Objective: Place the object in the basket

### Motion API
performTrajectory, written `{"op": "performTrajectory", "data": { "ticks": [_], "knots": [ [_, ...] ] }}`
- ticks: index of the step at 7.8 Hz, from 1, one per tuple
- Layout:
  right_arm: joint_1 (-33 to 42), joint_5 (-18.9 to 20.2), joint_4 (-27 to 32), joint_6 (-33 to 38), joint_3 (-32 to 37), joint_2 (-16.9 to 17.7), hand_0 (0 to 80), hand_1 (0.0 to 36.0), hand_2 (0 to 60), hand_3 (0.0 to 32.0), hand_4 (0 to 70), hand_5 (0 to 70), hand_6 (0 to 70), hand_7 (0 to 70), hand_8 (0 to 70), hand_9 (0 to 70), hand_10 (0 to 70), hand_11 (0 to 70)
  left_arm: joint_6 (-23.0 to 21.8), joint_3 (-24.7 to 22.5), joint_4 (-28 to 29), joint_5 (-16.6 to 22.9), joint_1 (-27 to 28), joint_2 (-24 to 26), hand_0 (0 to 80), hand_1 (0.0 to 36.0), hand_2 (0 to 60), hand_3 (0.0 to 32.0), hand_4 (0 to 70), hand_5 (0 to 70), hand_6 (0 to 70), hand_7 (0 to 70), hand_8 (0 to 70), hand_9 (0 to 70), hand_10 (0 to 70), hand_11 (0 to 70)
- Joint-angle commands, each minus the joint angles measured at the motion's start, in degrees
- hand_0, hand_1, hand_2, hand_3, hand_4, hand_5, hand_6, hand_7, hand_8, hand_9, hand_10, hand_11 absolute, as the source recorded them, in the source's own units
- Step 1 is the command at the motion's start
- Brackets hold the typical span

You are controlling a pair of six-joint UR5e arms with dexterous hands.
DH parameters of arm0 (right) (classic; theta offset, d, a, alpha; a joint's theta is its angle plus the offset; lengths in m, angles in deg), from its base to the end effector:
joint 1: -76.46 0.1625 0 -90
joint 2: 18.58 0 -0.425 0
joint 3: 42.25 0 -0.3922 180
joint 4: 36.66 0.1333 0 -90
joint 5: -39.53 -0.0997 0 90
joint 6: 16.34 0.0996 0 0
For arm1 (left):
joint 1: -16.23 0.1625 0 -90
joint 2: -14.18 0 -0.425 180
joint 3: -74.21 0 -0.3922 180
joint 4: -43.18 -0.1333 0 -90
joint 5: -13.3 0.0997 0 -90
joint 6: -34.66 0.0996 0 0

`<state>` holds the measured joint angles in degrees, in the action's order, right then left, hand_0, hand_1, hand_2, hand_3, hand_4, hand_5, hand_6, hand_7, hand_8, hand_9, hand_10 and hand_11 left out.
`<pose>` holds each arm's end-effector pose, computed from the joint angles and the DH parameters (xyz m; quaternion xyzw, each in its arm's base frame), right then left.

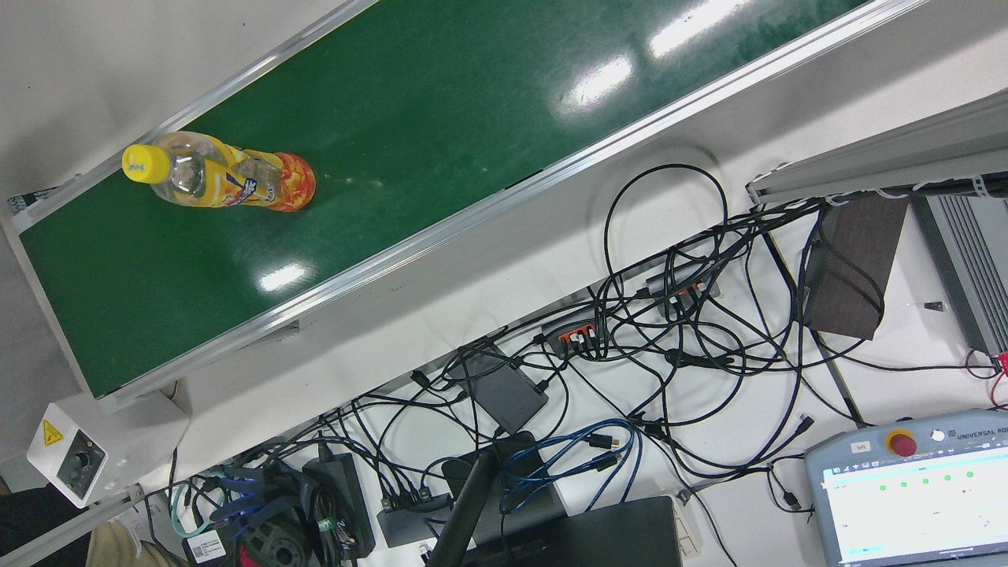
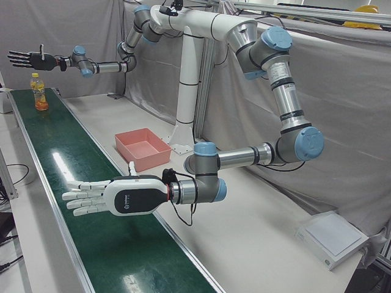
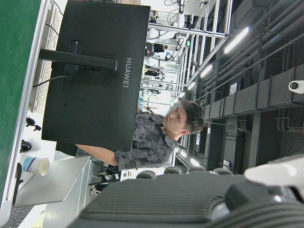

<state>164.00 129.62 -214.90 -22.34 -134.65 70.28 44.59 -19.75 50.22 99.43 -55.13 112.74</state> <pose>0.1112 -0.5135 0.6533 0.0223 -0.7387 0.6718 0.0503 0.0505 -0.5878 0.5584 -0.0426 0.8156 -0.5654 0.1155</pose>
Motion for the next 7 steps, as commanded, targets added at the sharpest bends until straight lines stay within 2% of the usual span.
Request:
{"op": "performTrajectory", "data": {
  "ticks": [1, 7],
  "knots": [
    [0.0, 0.0, 0.0, 0.0, 0.0, 0.0, 0.0, 0.0, 0.0, 0.0, 0.0, 0.0, 0.0, 0.0, 0.0, 0.0, 0.0, 0.0, 0.0, 0.0, -0.1, 0.0, 0.0, 0.1, 73.2, 14.3, 0.0, 0.0, 0.0, 14.1, 0.0, 0.0, 0.0, 0.0, 0.0, 0.0],
    [0.0, 0.0, 0.0, 0.0, 0.0, 0.0, 0.0, 0.0, 0.0, 0.0, 0.0, 0.0, 0.0, 0.0, 0.0, 0.0, 0.0, 0.0, 0.0, 0.1, -0.4, 0.0, 0.0, 0.7, 76.6, 14.9, 0.0, 0.0, 0.0, 13.6, 0.0, 0.0, 0.0, 0.0, 0.0, 0.0]
  ]
}}
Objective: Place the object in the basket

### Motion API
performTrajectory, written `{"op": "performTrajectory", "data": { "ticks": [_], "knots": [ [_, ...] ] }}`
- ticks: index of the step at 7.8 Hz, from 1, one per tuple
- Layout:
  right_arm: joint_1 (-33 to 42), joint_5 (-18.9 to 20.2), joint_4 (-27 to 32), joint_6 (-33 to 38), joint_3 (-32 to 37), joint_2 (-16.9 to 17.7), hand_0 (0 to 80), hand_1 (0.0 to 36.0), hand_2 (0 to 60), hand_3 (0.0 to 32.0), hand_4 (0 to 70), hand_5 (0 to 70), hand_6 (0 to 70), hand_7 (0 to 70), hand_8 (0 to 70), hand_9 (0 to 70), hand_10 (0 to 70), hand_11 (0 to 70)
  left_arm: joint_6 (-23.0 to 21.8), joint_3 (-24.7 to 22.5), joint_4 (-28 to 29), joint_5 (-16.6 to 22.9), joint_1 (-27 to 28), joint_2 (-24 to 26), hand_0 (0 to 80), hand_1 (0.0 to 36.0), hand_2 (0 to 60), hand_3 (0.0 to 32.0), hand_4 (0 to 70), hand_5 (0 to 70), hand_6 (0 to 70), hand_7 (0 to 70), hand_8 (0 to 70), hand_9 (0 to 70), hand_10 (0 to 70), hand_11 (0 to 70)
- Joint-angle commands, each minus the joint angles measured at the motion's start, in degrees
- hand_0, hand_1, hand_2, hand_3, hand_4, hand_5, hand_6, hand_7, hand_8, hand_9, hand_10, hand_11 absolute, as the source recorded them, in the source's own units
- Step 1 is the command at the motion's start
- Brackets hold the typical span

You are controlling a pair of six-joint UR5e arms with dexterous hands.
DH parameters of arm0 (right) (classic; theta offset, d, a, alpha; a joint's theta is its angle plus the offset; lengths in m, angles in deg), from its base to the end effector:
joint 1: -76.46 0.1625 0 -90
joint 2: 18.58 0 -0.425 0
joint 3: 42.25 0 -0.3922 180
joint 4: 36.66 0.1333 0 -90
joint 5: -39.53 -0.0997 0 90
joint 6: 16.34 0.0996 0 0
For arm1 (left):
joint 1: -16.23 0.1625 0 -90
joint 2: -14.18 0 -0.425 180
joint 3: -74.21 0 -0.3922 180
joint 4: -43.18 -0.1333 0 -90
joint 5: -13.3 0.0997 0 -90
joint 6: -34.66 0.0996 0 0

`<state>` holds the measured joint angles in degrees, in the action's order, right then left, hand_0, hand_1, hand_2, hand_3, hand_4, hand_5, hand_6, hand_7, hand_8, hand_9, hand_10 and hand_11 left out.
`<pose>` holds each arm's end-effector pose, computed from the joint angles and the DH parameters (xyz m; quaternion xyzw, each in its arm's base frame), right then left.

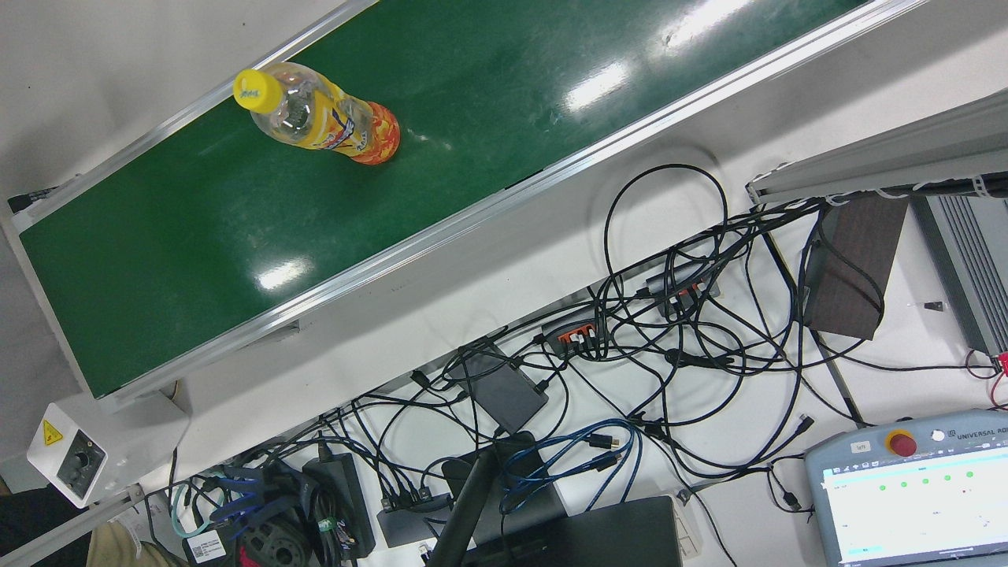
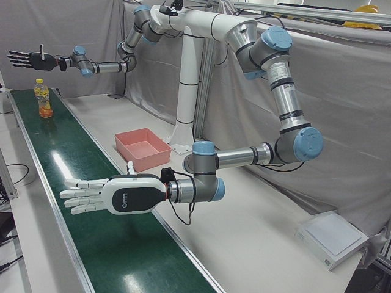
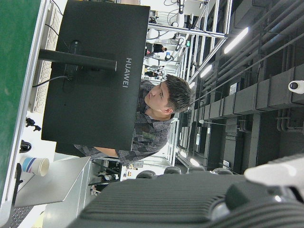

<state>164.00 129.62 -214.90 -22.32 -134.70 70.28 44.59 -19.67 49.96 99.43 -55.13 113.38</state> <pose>0.1112 -0.5136 0.6528 0.0222 -0.7390 0.6715 0.0501 0.0518 -0.5918 0.5533 -0.0428 0.8171 -0.5633 0.1149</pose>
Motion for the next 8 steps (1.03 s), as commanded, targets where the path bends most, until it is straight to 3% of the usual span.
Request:
{"op": "performTrajectory", "data": {
  "ticks": [1, 3, 5, 8],
  "knots": [
    [0.0, 0.0, 0.0, -0.1, 0.1, 0.0, 0.0, 0.0, 0.0, 0.0, 0.0, 0.0, 0.0, 0.0, 0.0, 0.0, 0.0, 0.0, 0.0, 0.1, -0.1, 0.0, 0.0, 0.0, 76.4, 14.9, 0.0, 0.0, 0.0, 13.6, 0.0, 0.0, 0.0, 0.0, 0.0, 0.0],
    [0.0, 0.0, 0.0, 0.0, 0.0, 0.0, 0.0, 0.0, 0.0, 0.0, 0.0, 0.0, 0.0, 0.0, 0.0, 0.0, 0.0, 0.0, 0.1, 0.1, -0.1, 0.0, 0.0, 0.0, 75.5, 14.8, 0.0, 0.0, 0.0, 14.0, 0.0, 0.0, 0.0, 0.0, 0.0, 0.0],
    [0.0, 0.0, 0.0, 0.0, 0.0, 0.0, 0.0, 0.0, 0.0, 0.0, 0.0, 0.0, 0.0, 0.0, 0.0, 0.0, 0.0, 0.0, 0.1, 0.1, -0.1, 0.0, 0.0, 0.0, 66.8, 13.3, 0.0, 0.0, 0.0, 13.7, 0.0, 0.0, 0.0, 0.0, 0.0, 0.0],
    [0.0, 0.0, 0.0, 0.0, 0.1, 0.0, 0.0, 0.0, 0.0, 0.0, 0.0, 0.0, 0.0, 0.0, 0.0, 0.0, 0.0, 0.0, 0.1, 0.1, -0.1, 0.0, 0.0, 0.0, 66.8, 13.3, 0.0, 0.0, 0.0, 13.3, 0.0, 0.0, 0.0, 0.0, 0.0, 0.0]
  ]
}}
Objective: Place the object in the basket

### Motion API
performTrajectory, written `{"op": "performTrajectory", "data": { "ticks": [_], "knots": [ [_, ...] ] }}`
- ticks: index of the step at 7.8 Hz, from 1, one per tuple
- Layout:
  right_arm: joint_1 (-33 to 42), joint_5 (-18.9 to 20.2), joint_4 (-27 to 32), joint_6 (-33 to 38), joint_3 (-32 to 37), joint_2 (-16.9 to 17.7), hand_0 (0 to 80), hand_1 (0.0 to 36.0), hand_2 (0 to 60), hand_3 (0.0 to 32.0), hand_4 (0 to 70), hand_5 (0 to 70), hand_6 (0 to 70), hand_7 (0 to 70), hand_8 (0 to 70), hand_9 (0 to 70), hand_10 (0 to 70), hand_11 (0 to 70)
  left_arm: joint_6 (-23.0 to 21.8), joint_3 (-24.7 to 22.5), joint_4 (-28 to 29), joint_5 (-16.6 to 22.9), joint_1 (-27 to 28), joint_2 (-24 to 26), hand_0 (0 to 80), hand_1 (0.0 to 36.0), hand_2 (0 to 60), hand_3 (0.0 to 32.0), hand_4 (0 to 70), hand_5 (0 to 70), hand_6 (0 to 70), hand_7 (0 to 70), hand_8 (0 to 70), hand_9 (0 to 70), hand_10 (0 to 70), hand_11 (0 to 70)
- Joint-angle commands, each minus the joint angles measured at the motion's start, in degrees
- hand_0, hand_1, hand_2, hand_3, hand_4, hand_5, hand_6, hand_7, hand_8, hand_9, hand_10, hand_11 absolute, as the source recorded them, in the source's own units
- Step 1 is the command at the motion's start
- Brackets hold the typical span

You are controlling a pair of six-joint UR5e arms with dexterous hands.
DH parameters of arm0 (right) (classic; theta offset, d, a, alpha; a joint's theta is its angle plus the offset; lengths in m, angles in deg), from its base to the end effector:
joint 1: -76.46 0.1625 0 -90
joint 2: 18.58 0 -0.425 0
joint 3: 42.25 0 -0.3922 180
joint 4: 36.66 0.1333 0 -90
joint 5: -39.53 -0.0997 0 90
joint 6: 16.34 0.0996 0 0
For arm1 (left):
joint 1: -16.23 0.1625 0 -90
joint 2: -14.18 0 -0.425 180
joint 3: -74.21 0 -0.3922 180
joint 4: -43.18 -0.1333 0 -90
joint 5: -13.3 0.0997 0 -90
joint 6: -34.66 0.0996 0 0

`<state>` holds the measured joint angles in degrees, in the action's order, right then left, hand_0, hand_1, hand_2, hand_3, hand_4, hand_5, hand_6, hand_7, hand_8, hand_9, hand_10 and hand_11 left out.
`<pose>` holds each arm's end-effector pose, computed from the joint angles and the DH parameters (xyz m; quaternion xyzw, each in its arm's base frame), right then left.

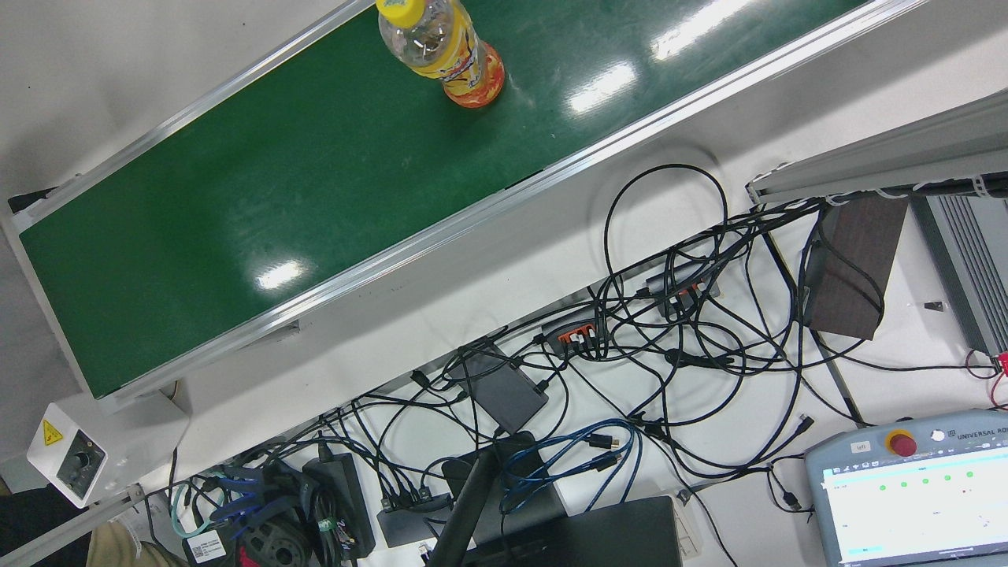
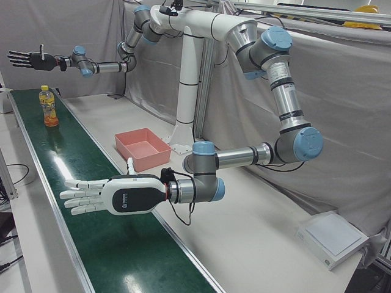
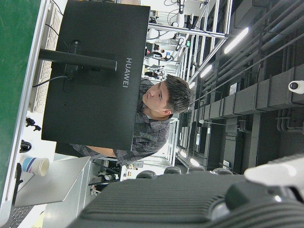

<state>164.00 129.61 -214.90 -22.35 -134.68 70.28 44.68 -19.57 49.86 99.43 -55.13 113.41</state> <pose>0.1112 -0.5136 0.6530 0.0224 -0.7389 0.6716 0.0502 0.0519 -0.5919 0.5541 -0.0420 0.8163 -0.5644 0.1157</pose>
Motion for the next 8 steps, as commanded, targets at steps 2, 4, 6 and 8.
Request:
{"op": "performTrajectory", "data": {
  "ticks": [2, 4, 6, 8],
  "knots": [
    [0.0, 0.0, 0.0, -0.1, 0.0, 0.0, 0.0, 0.0, 0.0, 0.0, 0.0, 0.0, 0.0, 0.0, 0.0, 0.0, 0.0, 0.0, 0.0, 0.1, -0.1, 0.0, 1.0, 0.2, 67.9, 13.5, 0.0, 0.0, 0.0, 13.8, 0.0, 0.0, 0.0, 0.0, 0.0, 0.0],
    [0.0, 0.0, 0.0, 0.0, 0.1, 0.0, 0.0, 0.0, 0.0, 0.0, 0.0, 0.0, 0.0, 0.0, 0.0, 0.0, 0.0, 0.0, 0.3, 0.3, -0.5, 0.0, 1.6, 0.7, 67.3, 13.4, 0.0, 0.0, 0.0, 14.7, 0.0, 0.0, 0.0, 0.0, 0.0, 0.0],
    [0.0, 0.0, 0.0, 0.0, 0.0, 0.0, 0.0, 0.0, 0.0, 0.0, 0.0, 0.0, 0.0, 0.0, 0.0, 0.0, 0.0, 0.0, 0.3, 0.8, -0.5, 0.0, 1.6, 0.7, 66.6, 13.2, 0.0, 0.0, 0.0, 14.2, 0.0, 0.0, 0.0, 0.0, 0.0, 0.0],
    [0.0, 0.0, 0.0, 0.0, 0.1, 0.0, 0.0, 0.0, 0.0, 0.0, 0.0, 0.0, 0.0, 0.0, 0.0, 0.0, 0.0, 0.0, 0.4, 2.0, -0.4, 0.0, 1.6, 1.3, 65.2, 13.0, 0.0, 0.0, 0.0, 13.9, 0.0, 0.0, 0.0, 0.0, 0.0, 0.0]
  ]
}}
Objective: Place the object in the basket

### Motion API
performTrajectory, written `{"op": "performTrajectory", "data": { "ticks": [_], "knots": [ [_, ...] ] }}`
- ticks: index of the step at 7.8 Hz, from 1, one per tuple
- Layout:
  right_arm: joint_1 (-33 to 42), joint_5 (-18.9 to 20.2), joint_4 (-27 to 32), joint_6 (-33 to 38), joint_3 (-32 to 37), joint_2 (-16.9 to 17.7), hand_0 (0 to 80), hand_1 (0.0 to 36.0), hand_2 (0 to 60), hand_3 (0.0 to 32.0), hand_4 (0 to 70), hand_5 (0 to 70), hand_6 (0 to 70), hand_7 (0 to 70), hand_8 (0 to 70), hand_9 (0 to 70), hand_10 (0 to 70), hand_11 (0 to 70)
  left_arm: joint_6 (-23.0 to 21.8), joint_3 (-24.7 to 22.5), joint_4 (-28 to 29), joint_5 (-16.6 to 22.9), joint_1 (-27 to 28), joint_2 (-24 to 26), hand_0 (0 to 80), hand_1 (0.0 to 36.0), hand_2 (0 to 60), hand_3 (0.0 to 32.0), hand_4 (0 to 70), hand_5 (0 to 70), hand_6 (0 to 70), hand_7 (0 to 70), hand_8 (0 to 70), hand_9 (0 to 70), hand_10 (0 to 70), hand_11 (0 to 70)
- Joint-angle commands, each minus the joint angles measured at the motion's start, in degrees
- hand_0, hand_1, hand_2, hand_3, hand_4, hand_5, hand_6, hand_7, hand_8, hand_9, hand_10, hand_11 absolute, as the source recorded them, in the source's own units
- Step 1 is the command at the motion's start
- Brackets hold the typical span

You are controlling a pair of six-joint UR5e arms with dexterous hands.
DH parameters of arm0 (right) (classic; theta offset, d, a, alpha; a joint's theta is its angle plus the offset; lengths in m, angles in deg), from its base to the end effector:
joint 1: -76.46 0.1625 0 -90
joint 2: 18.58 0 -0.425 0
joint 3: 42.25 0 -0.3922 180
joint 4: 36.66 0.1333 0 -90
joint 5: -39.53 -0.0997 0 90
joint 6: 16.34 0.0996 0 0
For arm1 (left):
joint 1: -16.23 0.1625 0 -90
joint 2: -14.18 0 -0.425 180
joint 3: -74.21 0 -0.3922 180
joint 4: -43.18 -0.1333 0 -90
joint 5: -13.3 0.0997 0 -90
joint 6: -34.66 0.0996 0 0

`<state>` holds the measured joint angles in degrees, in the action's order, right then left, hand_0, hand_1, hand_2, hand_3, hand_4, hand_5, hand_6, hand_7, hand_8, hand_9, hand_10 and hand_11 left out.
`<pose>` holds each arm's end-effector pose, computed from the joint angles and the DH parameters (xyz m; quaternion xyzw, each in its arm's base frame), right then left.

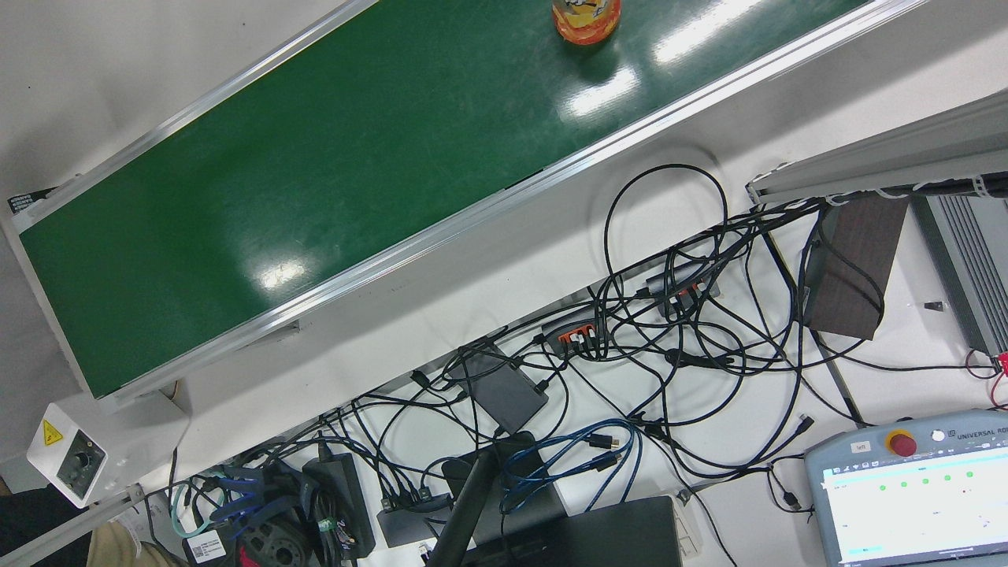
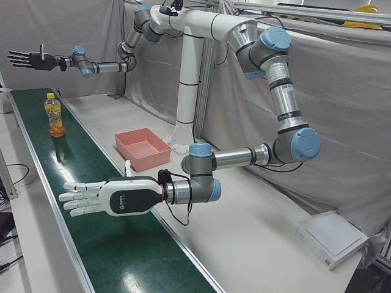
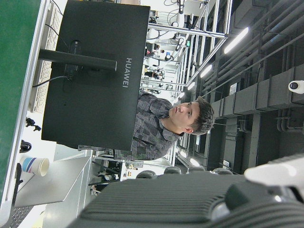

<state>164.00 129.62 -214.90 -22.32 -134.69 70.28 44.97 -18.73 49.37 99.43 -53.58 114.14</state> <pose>0.1112 -0.5136 0.6529 0.0222 -0.7389 0.6715 0.0501 0.0696 -0.5949 0.5553 -0.0506 0.8128 -0.5666 0.1260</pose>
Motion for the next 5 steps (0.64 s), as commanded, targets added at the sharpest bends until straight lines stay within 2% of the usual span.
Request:
{"op": "performTrajectory", "data": {
  "ticks": [1, 4, 5],
  "knots": [
    [0.0, 0.0, 0.0, -0.1, 0.1, 0.0, 0.0, 0.0, 0.0, 0.0, 0.0, 0.0, 0.0, 0.0, 0.0, 0.0, 0.0, 0.0, 0.1, 2.6, 0.5, 0.0, 0.0, 1.0, 65.2, 13.0, 0.0, 0.0, 0.0, 13.4, 0.0, 0.0, 0.0, 0.0, 0.0, 0.0],
    [0.0, 0.0, 0.0, 0.0, 0.1, 0.0, 0.0, 0.0, 0.0, 0.0, 0.0, 0.0, 0.0, 0.0, 0.0, 0.0, 0.0, 0.0, 0.2, 2.8, 0.5, 0.0, 0.1, 1.7, 65.0, 12.9, 0.0, 0.0, 0.0, 11.6, 0.0, 0.0, 0.0, 0.0, 0.0, 0.0],
    [0.0, 0.0, 0.0, 0.0, 0.0, 0.0, 0.0, 0.0, 0.0, 0.0, 0.0, 0.0, 0.0, 0.0, 0.0, 0.0, 0.0, 0.0, 0.2, 2.8, 0.5, 0.0, 0.0, 1.7, 65.2, 12.8, 0.0, 0.0, 0.0, 13.2, 0.0, 0.0, 0.0, 0.0, 0.0, 0.0]
  ]
}}
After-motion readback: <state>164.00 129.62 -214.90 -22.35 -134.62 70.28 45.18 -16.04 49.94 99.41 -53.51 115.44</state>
